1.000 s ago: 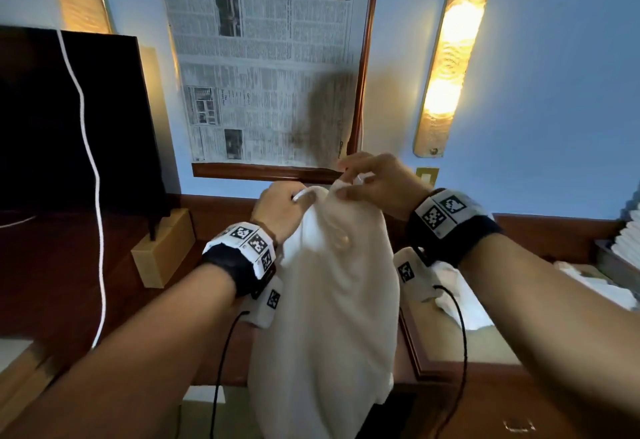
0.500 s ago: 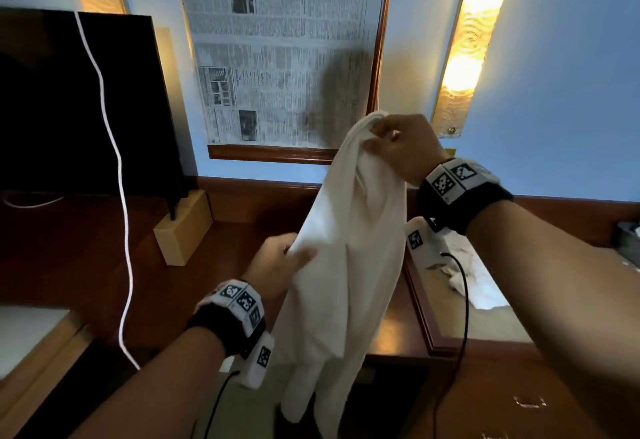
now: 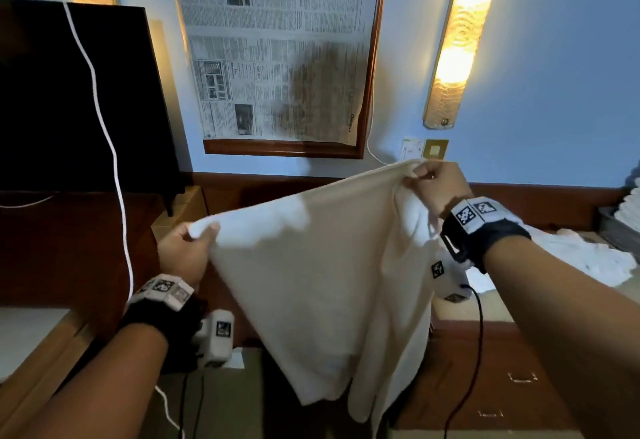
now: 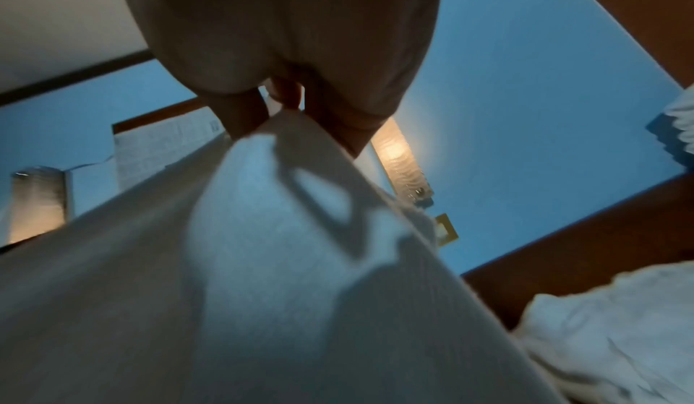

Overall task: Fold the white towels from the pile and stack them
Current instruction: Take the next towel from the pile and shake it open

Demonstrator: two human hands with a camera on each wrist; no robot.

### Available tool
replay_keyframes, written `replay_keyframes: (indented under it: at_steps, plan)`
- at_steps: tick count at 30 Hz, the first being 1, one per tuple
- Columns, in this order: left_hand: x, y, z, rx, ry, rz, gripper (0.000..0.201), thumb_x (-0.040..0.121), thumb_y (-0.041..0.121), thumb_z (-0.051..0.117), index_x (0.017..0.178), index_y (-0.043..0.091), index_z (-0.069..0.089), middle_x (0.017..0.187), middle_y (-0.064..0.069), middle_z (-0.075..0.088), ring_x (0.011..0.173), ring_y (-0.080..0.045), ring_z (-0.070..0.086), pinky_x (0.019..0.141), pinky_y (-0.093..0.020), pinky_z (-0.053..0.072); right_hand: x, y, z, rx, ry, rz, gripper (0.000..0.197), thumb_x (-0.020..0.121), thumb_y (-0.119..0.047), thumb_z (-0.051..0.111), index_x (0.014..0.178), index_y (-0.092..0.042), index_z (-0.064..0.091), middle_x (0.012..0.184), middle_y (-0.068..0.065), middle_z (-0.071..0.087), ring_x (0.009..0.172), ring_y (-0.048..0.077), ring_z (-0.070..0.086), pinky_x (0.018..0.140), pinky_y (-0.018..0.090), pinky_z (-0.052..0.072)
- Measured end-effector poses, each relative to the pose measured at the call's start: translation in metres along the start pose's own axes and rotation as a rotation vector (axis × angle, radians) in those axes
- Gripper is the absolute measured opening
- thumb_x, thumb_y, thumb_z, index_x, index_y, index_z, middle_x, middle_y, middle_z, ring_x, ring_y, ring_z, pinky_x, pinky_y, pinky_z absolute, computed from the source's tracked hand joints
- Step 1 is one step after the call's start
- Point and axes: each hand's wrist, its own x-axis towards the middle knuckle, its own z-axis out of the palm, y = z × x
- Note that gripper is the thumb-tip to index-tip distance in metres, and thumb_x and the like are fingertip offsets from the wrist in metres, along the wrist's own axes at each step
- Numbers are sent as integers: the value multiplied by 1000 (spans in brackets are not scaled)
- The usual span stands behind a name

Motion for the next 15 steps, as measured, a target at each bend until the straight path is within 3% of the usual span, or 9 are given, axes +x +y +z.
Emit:
replay_keyframes:
  at_steps: [3,6,8,10,11,13,15]
  plan:
    - [11,18,11,-223,46,-76,12,87,23,76,95,14,73,93,-9,71,81,-23,64,75,-36,53,-8,25,14,-13,-8,90,12,85,-24,71,76,-22,63,95,0,69,90,24,63,82,29,47]
    - [28,18,13,-76,10,-54,29,78,45,75,88,18,76,84,-9,71,74,-21,61,70,-42,51,-26,53,26,-82,-75,120,6,88,-21,68,88,-15,68,92,3,65,91,23,60,79,24,40]
    - [38,9,12,77,-39,-27,40,76,51,71,92,14,76,80,-11,70,72,-21,59,70,-48,55,-42,80,36,-125,-108,137,18,91,-22,66,97,-5,69,90,7,62,90,26,59,77,25,39]
    - [38,-4,10,153,-116,-18,24,87,36,70,90,13,75,80,-7,62,76,-19,54,71,-39,53,-60,109,47,-180,-123,202,23,93,-25,64,98,-3,69,92,10,62,92,28,60,80,30,43]
    - [37,-12,8,197,-152,-23,13,92,27,67,89,15,71,81,-6,55,78,-18,49,66,-32,47,-69,125,50,-203,-125,250,22,94,-25,63,97,-4,68,93,11,62,93,30,60,81,32,44]
    - [35,-34,2,299,-176,-52,5,95,17,64,90,17,62,86,-5,47,82,-17,42,63,-31,35,-87,155,55,-242,-122,345,16,94,-21,62,94,-5,66,94,15,63,95,35,62,79,35,45]
    - [36,-64,-11,380,-176,-111,6,95,16,65,92,19,61,91,-4,51,87,-16,46,70,-31,36,-107,180,57,-289,-121,412,11,93,-16,63,94,-6,67,97,22,67,95,38,63,77,35,46]
